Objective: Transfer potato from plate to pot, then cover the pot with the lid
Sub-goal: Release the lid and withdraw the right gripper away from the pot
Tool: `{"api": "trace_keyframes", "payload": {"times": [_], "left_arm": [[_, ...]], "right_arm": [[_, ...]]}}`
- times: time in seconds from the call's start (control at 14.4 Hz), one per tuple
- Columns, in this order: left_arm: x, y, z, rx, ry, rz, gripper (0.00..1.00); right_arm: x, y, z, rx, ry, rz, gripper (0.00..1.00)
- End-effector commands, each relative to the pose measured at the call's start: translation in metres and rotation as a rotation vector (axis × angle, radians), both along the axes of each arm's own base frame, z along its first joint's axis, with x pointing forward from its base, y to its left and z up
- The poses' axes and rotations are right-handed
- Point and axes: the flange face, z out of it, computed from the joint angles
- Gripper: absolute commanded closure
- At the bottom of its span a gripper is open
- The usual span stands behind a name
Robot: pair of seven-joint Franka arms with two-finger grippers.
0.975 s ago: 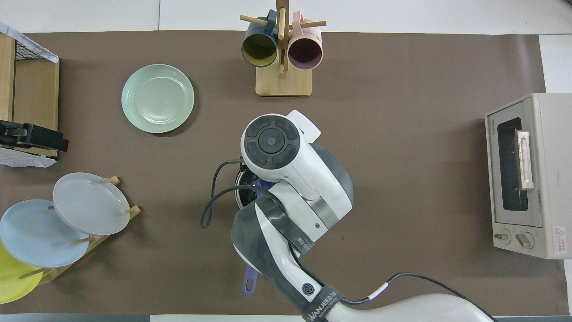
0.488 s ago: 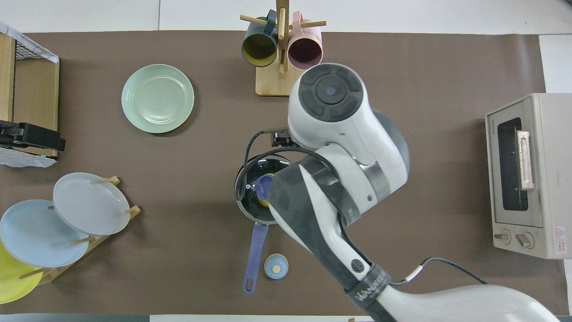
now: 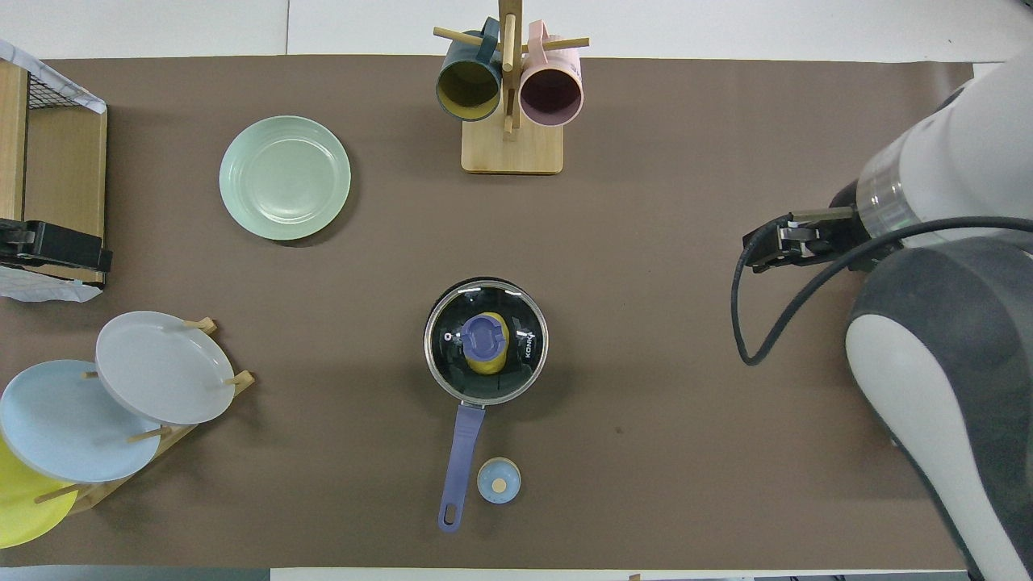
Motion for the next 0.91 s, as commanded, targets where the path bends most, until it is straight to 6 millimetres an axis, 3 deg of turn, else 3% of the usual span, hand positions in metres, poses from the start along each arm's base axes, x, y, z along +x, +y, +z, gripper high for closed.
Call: {"api": "trace_keyframes", "payload": {"times": [0.0, 0.28, 0.7, 0.84], "left_arm": [[-0.002, -0.002, 0.002, 0.014, -0.003, 0.004, 0.00], [-0.003, -0.001, 0.003, 0.014, 0.000, 0.007, 0.00], [-0.005, -0.002, 0.000, 0.015, 0.009, -0.003, 0.00], [-0.005, -0.002, -0.001, 0.014, 0.007, -0.009, 0.00]], "right_arm": [[-0.020, -0.036, -0.015, -0.011, 0.024, -0.013, 0.00], [-0.014, -0.063, -0.012, -0.008, 0.013, -0.056, 0.00], [-0.011, -0.088, -0.006, -0.008, -0.002, -0.064, 0.00], [-0.011, -0.088, -0.007, -0.008, 0.003, -0.056, 0.00]]}}
